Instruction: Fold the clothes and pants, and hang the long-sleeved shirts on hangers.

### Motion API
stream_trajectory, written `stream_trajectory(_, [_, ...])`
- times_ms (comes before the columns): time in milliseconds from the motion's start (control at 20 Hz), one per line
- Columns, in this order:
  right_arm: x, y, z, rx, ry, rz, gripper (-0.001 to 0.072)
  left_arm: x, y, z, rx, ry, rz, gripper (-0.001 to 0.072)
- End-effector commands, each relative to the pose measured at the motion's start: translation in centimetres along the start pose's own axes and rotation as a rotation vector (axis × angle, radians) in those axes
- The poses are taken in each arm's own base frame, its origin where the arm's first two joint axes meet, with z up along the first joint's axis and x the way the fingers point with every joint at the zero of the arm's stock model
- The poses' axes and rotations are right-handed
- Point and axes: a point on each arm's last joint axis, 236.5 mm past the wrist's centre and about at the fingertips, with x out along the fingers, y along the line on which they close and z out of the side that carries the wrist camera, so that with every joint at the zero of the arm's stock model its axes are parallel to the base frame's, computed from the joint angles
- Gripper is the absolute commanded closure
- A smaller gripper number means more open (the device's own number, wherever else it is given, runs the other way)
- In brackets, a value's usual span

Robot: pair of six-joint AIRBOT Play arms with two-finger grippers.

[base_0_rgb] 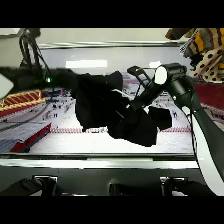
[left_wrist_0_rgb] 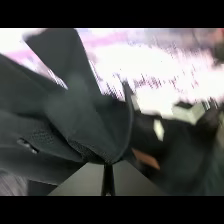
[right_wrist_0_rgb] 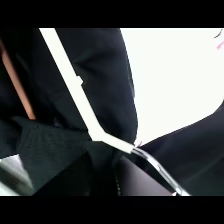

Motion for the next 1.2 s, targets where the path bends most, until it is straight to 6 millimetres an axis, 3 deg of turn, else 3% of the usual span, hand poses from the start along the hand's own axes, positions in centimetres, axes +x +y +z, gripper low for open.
stream_trajectory(0, [-0.7, -0.5, 2.4, 0.103, -0.097, -0.034, 0.0678, 0.8, -3.2, -6.5, -0.027, 0.087, -0.066, 0.0684])
stream_trajectory(250, [-5.6, -0.6, 3.9, 0.085, -0.227, -0.074, 0.0678, 5.1, -10.0, -16.2, 0.028, 0.153, -0.215, 0.0684])
stream_trajectory(350, [-7.5, -0.6, 3.4, 0.079, -0.251, -0.091, 0.0678, 6.1, -10.2, -18.8, 0.002, 0.194, -0.215, 0.0684])
stream_trajectory(550, [-10.3, -0.2, 2.8, 0.071, -0.300, -0.105, 0.0678, 7.4, -8.5, -20.8, -0.002, 0.214, -0.182, 0.0683])
stream_trajectory(650, [-11.0, 0.0, 2.4, 0.049, -0.303, -0.107, 0.0678, 7.7, -8.1, -20.0, -0.018, 0.180, -0.181, 0.0661])
stream_trajectory(700, [-11.1, 0.1, 2.2, 0.027, -0.296, -0.110, 0.0678, 7.7, -7.7, -19.1, -0.030, 0.162, -0.174, 0.0506])
stream_trajectory(800, [-11.0, 0.1, 1.9, -0.024, -0.282, -0.116, 0.0678, 7.4, -5.9, -17.0, -0.066, 0.138, -0.138, 0.0018])
stream_trajectory(850, [-11.1, 0.1, 2.0, -0.066, -0.280, -0.122, 0.0678, 6.9, -4.7, -15.8, -0.078, 0.135, -0.112, -0.0012])
stream_trajectory(1000, [-10.9, 0.2, 1.4, -0.344, -0.239, -0.153, 0.0678, 3.9, 0.0, -11.6, 0.017, 0.151, -0.021, -0.0013])
stream_trajectory(1150, [-11.1, 0.7, 2.3, -0.431, -0.281, -0.132, 0.0678, 0.9, 3.4, -7.1, 0.114, 0.095, 0.000, -0.0013])
